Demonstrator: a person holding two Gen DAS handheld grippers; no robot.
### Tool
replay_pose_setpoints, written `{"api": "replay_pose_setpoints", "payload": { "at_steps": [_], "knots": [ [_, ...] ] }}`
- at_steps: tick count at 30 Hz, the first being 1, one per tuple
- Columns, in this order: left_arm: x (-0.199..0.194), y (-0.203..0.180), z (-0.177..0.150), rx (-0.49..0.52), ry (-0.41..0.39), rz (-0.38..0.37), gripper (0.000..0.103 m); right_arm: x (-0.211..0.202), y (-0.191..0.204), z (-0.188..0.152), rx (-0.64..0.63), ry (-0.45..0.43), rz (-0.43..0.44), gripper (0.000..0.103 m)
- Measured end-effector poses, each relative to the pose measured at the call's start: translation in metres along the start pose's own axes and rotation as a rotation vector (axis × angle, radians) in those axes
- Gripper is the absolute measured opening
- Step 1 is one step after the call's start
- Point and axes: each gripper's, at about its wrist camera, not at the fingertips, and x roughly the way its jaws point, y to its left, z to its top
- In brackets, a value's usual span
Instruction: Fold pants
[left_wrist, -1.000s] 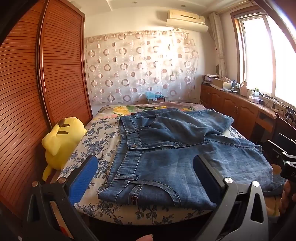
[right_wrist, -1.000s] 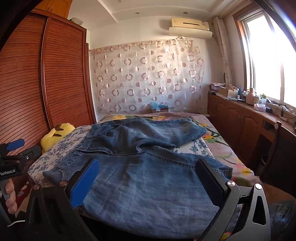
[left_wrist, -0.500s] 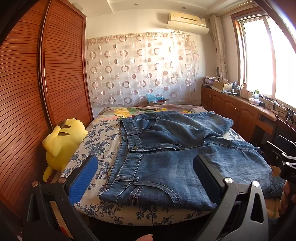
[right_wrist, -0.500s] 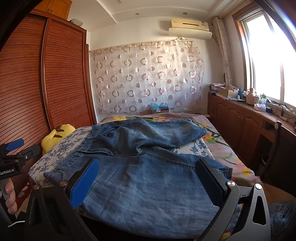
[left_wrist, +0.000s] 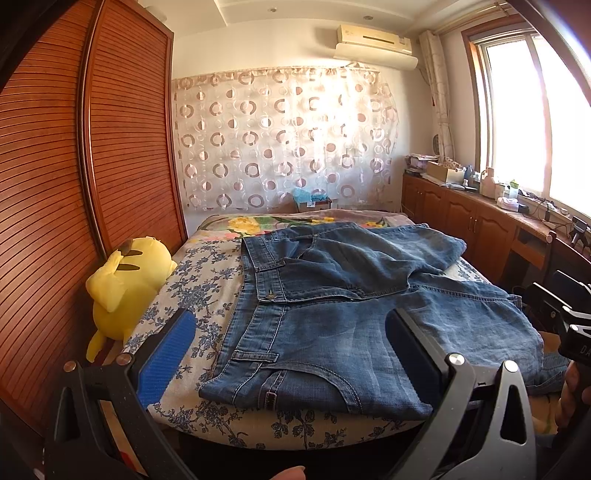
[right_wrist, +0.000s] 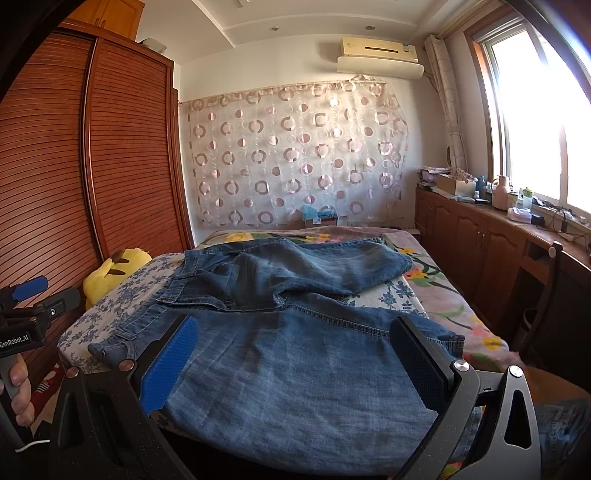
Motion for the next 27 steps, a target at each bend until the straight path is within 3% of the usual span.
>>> {"api": "replay_pose_setpoints", "payload": {
  "at_steps": [27],
  "knots": [
    [-0.0027, 0.0026, 0.0019, 0.0, -0.006, 0.0, 0.103, -0.0007, 0.0002, -0.0002, 0.001, -0.007, 0.005, 0.103]
  ]
}}
